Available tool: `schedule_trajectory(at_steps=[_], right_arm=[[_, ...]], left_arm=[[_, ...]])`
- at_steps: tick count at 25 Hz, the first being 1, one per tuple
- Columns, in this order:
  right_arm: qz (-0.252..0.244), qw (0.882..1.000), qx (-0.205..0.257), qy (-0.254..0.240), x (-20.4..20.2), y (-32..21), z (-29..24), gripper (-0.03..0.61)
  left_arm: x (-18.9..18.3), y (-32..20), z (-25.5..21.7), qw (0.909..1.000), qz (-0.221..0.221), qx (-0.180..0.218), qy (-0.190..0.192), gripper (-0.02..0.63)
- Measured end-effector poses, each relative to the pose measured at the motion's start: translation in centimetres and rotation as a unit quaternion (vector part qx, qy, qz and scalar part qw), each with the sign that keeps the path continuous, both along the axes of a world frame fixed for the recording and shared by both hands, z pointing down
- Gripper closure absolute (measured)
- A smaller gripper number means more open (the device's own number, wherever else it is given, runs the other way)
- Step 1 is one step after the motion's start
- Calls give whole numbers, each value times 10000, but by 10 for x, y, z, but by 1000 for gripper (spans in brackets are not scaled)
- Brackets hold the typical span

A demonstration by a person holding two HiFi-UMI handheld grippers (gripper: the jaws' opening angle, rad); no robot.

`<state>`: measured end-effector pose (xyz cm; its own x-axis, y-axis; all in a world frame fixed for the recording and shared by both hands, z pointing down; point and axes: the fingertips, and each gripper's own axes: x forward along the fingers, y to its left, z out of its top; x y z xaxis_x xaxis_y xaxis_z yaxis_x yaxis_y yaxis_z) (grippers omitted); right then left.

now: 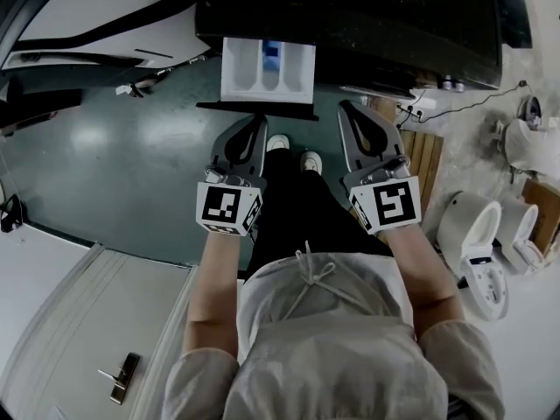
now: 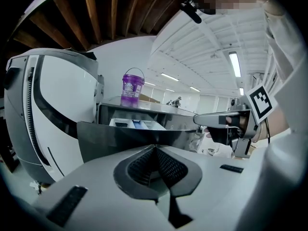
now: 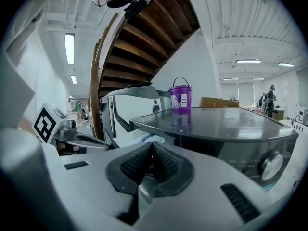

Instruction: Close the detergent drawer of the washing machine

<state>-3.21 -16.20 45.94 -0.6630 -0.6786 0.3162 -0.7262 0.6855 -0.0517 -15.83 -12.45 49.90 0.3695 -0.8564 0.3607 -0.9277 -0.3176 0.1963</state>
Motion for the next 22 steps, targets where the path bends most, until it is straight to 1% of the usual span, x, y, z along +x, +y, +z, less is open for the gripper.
schedule_trajectory(at_steps=[4,8,10,16,22], right_arm=[[87,9999,55,12,-5,-12,-6,572],[255,9997,-52,43,-8,-20,-9,572],[291,9995,-7,86,-9,-23,-9,572],[573,9981,-21,233,-10,-33,-8,572],[814,9964,-59,241,-12,-42,-12,572]], left_arm=[[-1,-16,-1,9999,123,-20,-20,597],[-2,-34,-1,9996,271,-100,-48,597],[-3,-44,-1,9993,346,-137,-69,597],[-6,-71,-1,9984,511,-220,104,597],[-7,-89,1,9970,716,-265,89,597]])
